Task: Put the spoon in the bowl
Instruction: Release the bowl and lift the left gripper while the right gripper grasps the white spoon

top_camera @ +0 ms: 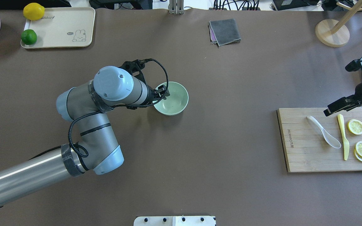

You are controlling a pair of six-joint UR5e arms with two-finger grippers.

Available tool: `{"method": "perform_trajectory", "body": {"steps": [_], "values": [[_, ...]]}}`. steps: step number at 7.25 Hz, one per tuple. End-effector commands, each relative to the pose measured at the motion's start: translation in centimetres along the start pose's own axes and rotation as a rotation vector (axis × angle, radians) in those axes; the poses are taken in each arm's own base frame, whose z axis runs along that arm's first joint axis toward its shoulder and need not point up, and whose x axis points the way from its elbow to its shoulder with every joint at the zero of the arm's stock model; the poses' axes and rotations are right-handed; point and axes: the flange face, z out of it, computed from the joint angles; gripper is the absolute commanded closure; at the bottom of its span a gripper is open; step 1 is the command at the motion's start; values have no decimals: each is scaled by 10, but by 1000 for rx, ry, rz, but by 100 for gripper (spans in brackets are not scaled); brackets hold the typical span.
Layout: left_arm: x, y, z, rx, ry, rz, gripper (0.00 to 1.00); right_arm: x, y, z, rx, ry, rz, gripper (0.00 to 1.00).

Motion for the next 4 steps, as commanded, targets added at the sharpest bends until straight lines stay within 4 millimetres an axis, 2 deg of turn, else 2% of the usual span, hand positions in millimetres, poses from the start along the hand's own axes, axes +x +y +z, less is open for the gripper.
{"method": "perform_trajectory", "body": {"steps": [1,2,4], "values": [[7,-22,-52,-5,-19,55,2,-34,-1,38,-20,75,-88,0],[6,-38,-70,-27,-8,41,2,-38,1,44,-22,90,-110,0],[1,-45,-70,-22,-12,79,2,-36,6,53,-41,92,-175,1]]}}
